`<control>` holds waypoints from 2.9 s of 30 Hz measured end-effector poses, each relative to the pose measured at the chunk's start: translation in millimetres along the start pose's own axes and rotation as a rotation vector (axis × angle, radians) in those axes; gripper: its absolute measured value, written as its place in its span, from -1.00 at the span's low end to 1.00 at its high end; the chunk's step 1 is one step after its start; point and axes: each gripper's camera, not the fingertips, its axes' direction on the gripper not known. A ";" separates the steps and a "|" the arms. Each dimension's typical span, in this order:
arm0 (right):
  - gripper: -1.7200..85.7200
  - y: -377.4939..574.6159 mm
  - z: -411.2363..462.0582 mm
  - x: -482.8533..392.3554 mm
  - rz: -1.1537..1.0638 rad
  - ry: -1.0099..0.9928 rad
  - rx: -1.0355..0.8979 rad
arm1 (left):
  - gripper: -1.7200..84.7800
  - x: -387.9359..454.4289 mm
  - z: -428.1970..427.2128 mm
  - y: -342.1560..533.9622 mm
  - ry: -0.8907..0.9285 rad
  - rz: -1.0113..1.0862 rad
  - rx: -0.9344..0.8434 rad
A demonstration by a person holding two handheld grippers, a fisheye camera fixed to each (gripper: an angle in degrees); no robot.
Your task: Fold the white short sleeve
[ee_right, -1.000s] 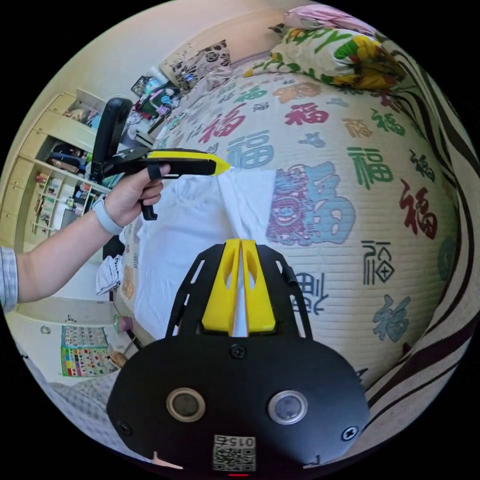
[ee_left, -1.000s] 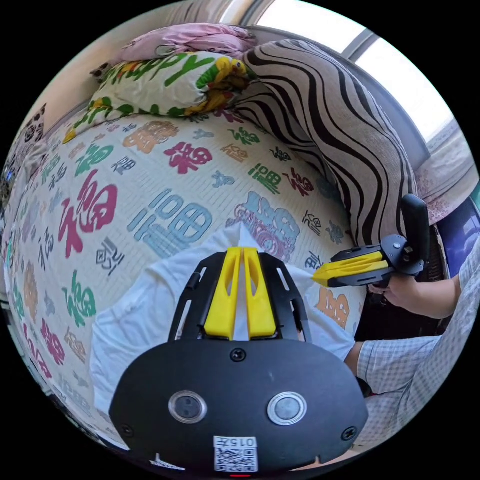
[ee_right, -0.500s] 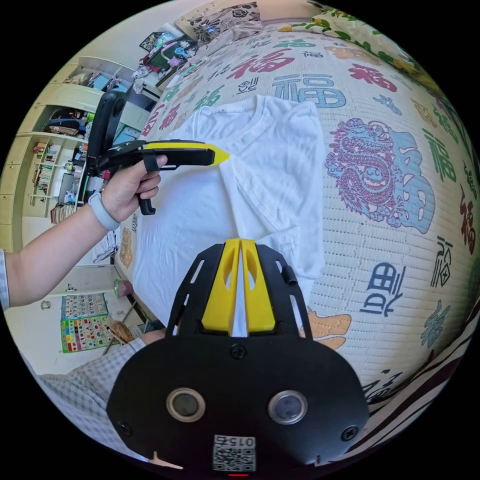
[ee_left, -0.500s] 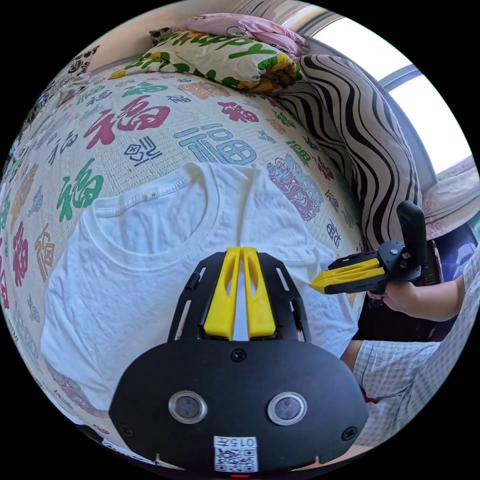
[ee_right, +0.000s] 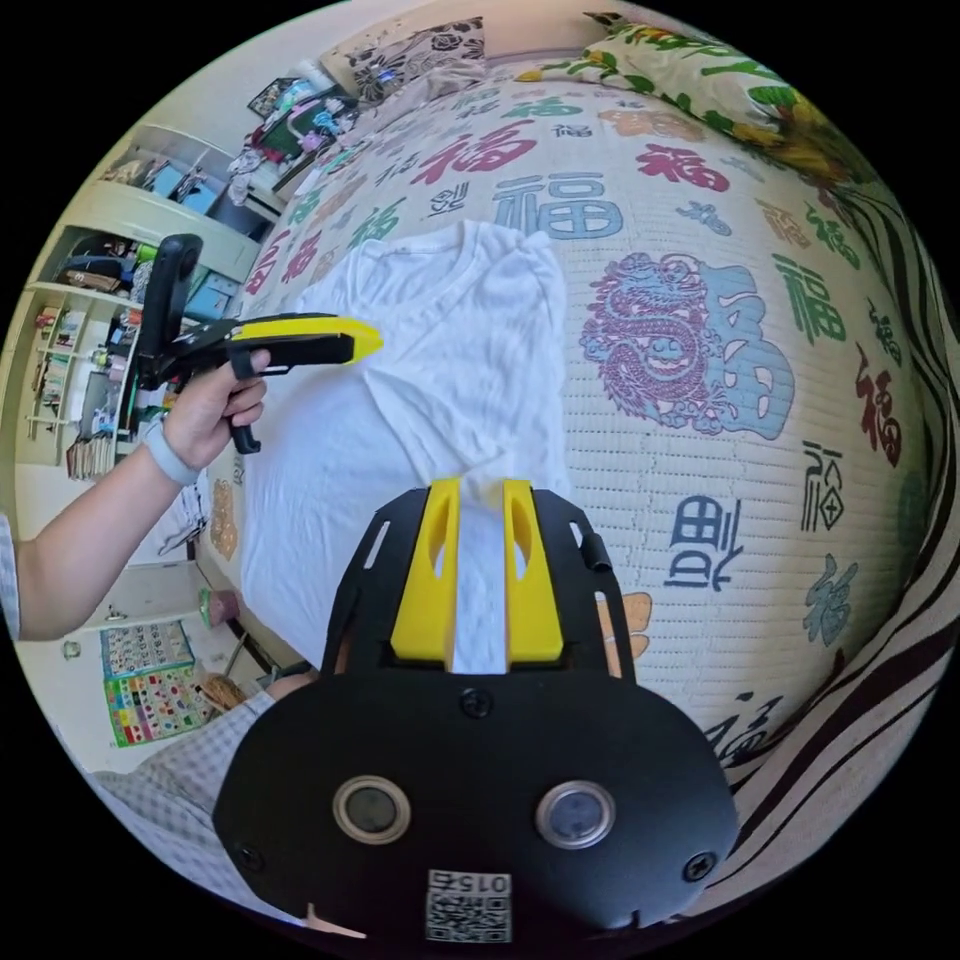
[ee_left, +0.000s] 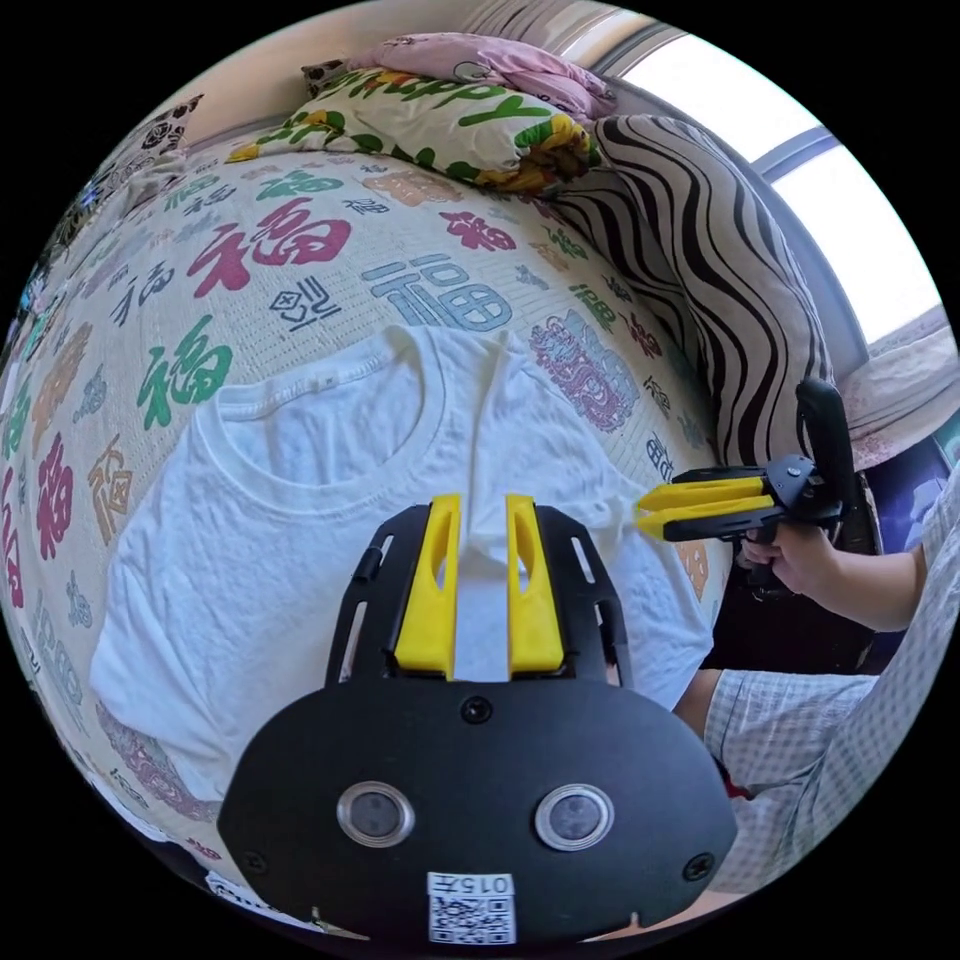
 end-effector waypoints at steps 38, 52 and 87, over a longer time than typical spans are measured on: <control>-0.95 -1.0 7.2 16.2 -0.005 0.091 -0.059 | -0.97 -39.0 19.6 -60.9 0.004 -0.145 0.072; -0.82 18.7 -10.9 23.2 0.024 0.044 -0.044 | -0.80 -20.7 -27.3 -1.8 -0.110 -0.188 0.127; -0.97 8.7 10.3 -60.4 -0.365 0.011 -0.181 | -0.97 -14.6 -51.2 152.9 -0.045 -0.335 0.044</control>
